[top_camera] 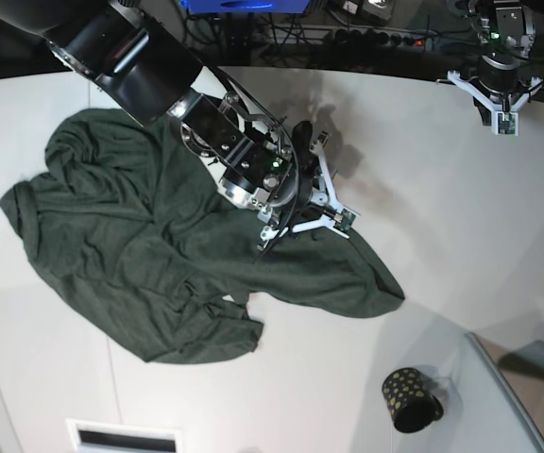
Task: Layout the t-shirt on the table in an organized manner, then fold the t-shirt properly
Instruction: 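Pull the shirt fabric with the right gripper toward the left gripper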
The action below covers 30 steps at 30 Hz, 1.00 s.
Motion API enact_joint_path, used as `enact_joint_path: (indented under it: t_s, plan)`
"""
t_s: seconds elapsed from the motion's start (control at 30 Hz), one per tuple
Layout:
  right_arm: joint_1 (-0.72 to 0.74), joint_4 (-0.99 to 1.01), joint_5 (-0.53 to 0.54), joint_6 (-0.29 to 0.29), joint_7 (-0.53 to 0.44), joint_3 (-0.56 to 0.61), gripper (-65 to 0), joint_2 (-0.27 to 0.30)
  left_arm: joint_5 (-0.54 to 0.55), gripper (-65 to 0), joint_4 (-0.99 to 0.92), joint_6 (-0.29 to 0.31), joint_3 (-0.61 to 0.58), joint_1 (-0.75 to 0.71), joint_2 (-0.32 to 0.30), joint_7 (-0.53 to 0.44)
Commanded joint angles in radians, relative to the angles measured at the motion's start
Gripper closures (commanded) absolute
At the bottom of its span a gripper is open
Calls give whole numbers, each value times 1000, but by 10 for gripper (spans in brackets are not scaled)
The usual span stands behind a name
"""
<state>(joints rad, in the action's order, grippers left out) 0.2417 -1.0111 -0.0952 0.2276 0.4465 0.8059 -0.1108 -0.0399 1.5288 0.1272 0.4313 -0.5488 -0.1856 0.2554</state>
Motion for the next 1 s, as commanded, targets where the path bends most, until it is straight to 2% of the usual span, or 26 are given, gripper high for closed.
enact_joint_path:
  t_s: [0.0, 0.23, 0.3, 0.37, 0.4, 0.47, 0.67, 0.8, 0.9, 0.97]
  plan:
    - [26, 5, -2, -4, -22, -3, -270, -16, 4, 0, 12, -8, 2, -3, -7, -20]
    - [68, 122, -2, -29, -78, -1, -264, -28, -1, 0, 11, -8, 2, -3, -7, -20]
    - [68, 130, -2, -27, -74, -1, -186, -28, -1, 0, 11, -8, 2, -3, -7, -20]
    - [66, 127, -2, -26, -71, -3, -30, -30, -1, 0, 11, -8, 2, 0, -7, -20]
    - [58, 125, -2, -24, -67, -1, 0, -30, -1, 0, 11, -8, 2, 0, -7, -20]
    - [31, 74, -2, -23, -35, 40, -15, -31, -1, 0, 11, -8, 2, 2, -7, -20]
    - [-63, -165, -1, -23, 71, 252, -3, -27, -2, 0, 14, -8, 2, 6, -12, -20]
    - [-69, -236, 4, -26, 85, 355, -6, -33, -2, 0, 22, -8, 2, 6, -13, -20]
    - [-69, -237, 4, -30, 77, 363, -74, -42, -2, 0, 22, -8, 2, 6, -13, -20]
    - [-66, -248, 4, -29, 84, 363, -180, -42, -2, 0, 20, -8, 2, 6, -13, -20]
